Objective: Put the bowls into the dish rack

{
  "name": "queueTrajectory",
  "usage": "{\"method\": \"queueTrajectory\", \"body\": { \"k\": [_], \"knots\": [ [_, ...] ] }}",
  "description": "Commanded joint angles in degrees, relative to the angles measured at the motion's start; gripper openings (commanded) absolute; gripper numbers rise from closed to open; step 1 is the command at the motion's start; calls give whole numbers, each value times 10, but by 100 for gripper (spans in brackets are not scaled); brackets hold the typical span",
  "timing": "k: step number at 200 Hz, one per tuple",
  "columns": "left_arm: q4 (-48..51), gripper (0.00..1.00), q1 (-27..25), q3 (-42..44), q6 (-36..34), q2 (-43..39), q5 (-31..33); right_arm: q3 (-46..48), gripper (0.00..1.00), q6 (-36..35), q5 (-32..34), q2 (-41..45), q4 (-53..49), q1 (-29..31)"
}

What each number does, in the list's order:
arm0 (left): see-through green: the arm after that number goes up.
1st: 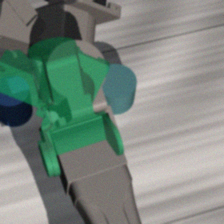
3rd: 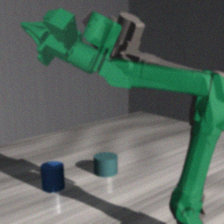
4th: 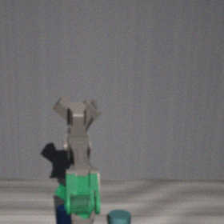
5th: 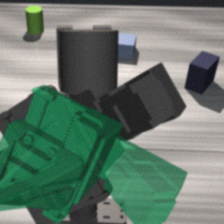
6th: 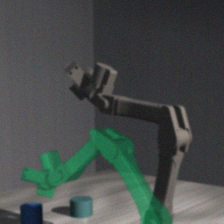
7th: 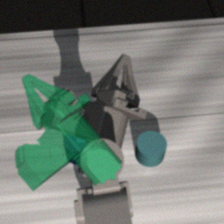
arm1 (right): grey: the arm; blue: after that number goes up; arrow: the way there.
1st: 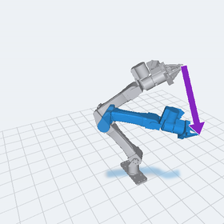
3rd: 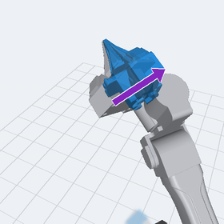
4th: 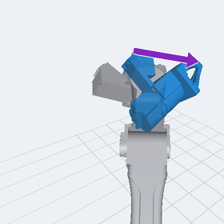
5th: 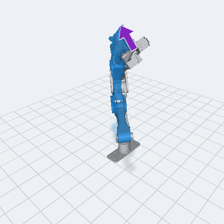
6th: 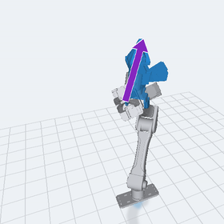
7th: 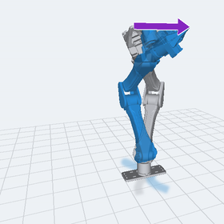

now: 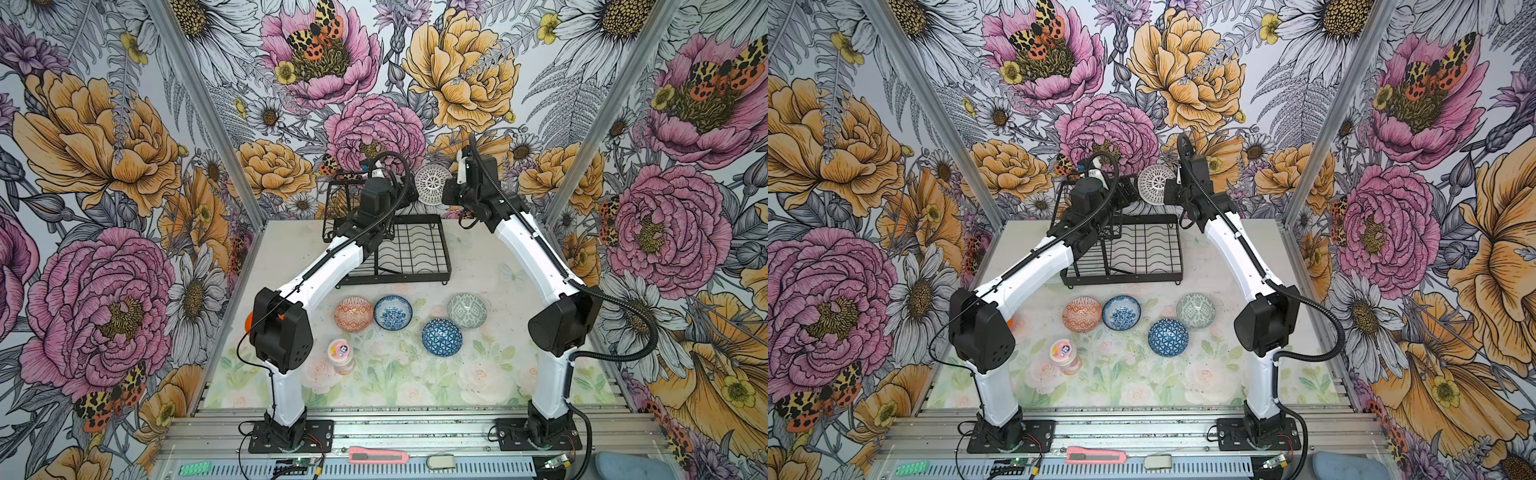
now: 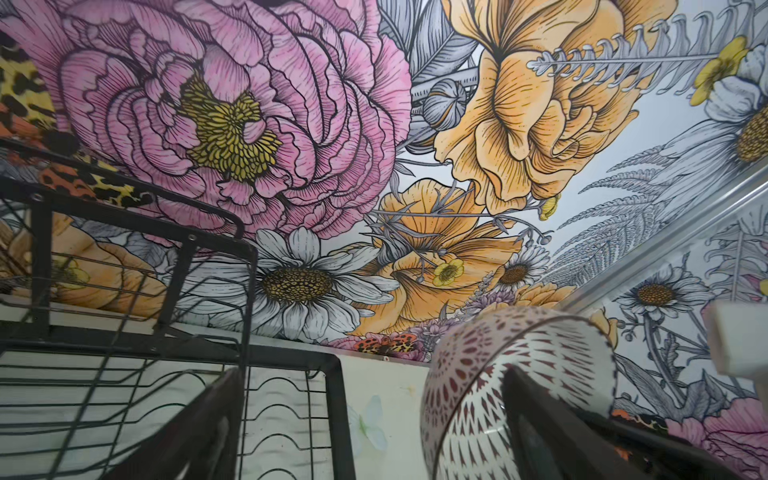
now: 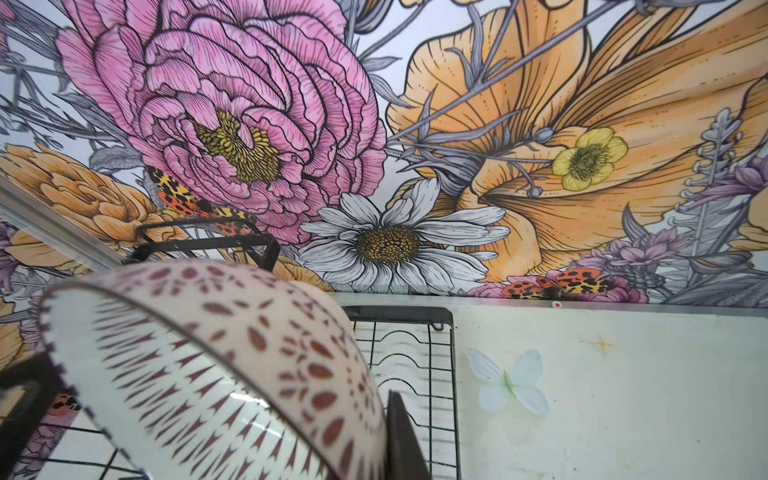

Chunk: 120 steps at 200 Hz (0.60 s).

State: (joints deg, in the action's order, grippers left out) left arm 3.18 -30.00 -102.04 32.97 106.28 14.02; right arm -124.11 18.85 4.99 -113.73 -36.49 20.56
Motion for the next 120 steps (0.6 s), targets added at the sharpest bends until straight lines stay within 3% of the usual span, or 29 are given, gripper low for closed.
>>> {"method": "queueTrajectory", "body": {
  "k": [1, 58, 120],
  "knots": [
    [28, 99, 14, 13, 16, -66, -16, 0, 0, -36, 27, 17, 40, -2],
    [98, 99, 86, 7, 28, -114, -67, 21, 0, -134, 83, -8, 42, 2],
    [130, 99, 209, 114, 115, -205, -120, 12, 0, -225, 151, -71, 66, 18]
  ]
}}
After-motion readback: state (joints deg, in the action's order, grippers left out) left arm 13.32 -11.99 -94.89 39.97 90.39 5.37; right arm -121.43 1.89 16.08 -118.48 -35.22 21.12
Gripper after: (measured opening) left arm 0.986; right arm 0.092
